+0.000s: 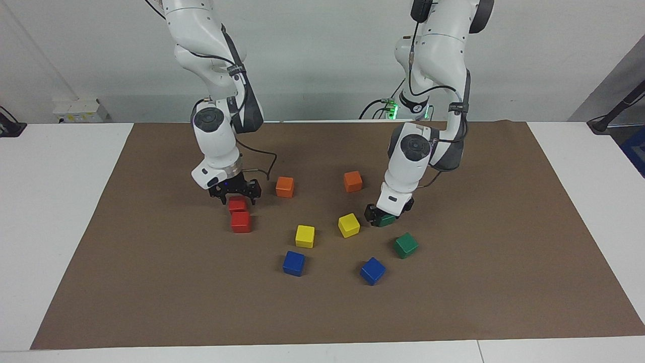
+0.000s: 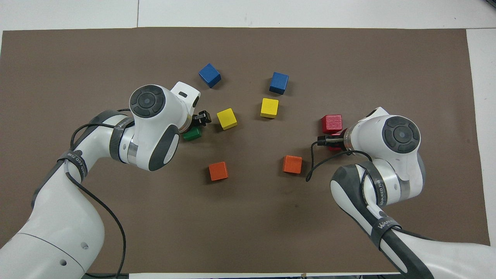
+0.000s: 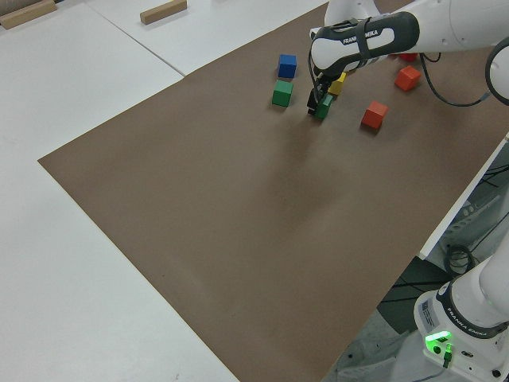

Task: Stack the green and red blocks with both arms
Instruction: 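Grasp the green cube with the left gripper while the right gripper grasps red, then carry the green cube outward with the left gripper while the right gripper carries red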

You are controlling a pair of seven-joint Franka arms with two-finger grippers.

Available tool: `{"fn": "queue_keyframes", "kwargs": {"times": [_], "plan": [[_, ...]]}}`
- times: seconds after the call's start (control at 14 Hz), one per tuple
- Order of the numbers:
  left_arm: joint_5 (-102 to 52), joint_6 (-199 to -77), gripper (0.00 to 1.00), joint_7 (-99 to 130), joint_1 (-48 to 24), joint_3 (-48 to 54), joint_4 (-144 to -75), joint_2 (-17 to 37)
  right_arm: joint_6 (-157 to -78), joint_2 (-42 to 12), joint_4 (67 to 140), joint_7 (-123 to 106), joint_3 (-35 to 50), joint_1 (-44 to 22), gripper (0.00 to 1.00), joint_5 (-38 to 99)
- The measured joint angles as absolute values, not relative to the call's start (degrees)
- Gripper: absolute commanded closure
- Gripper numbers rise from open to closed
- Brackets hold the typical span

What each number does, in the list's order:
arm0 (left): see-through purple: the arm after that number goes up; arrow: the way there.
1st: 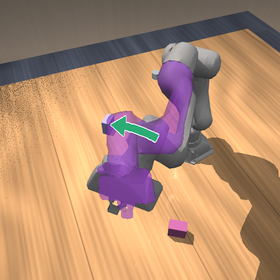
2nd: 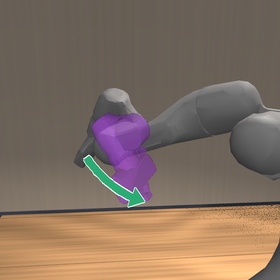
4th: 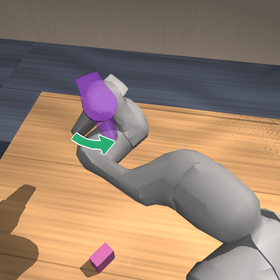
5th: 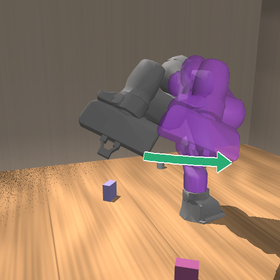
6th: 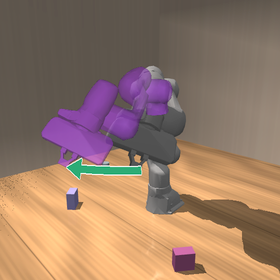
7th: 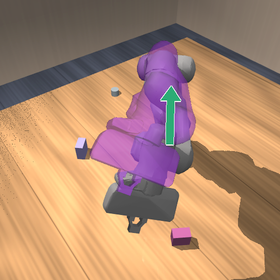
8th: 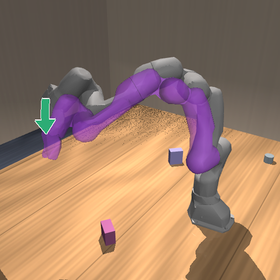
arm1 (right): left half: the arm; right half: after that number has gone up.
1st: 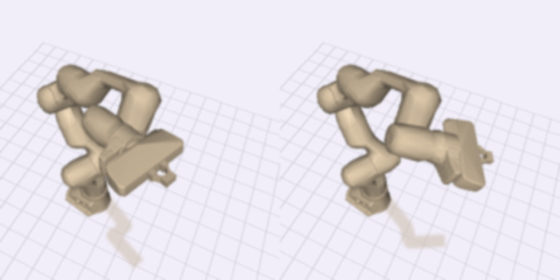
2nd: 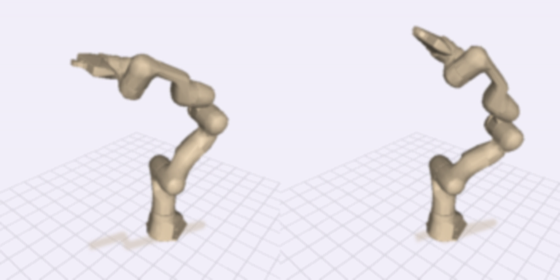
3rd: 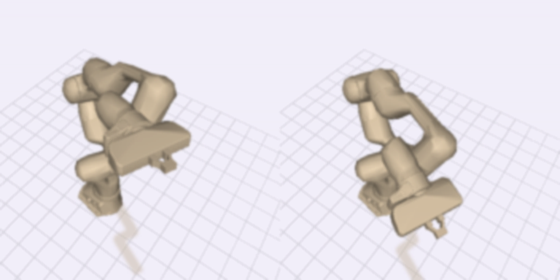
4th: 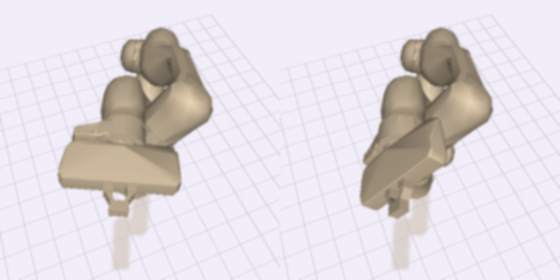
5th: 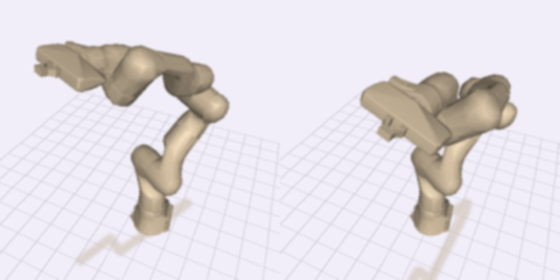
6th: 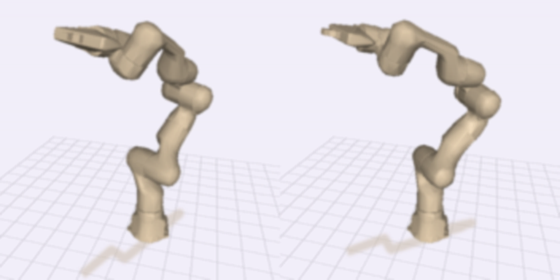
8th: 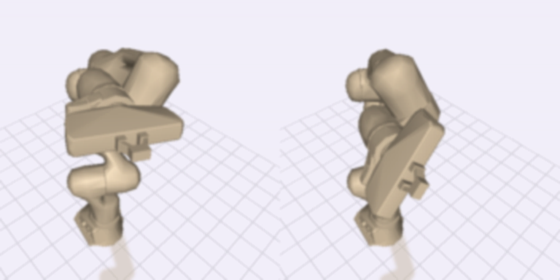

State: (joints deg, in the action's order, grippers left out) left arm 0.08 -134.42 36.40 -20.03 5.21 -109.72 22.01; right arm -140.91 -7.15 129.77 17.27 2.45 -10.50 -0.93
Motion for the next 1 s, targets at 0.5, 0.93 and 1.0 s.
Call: {"fn": "queue_keyframes", "kwargs": {"times": [0.5,0.93,1.0], "plan": [[0.09,-134.48,1.00,36.40,-20.04,5.11,-110.00,22.00,-144.10,-7.15,131.27,17.27,2.34,-10.34,0.92,-0.93],[0.13,-127.41,1.00,31.77,-14.98,3.69,-106.80,17.96,-137.80,-6.53,126.64,14.30,2.00,-7.54,0.94,-0.99],[0.15,-124.63,1.00,28.03,-12.33,3.58,-106.65,15.96,-135.41,-6.19,124.39,12.67,1.93,-6.22,0.94,-0.99]]}}
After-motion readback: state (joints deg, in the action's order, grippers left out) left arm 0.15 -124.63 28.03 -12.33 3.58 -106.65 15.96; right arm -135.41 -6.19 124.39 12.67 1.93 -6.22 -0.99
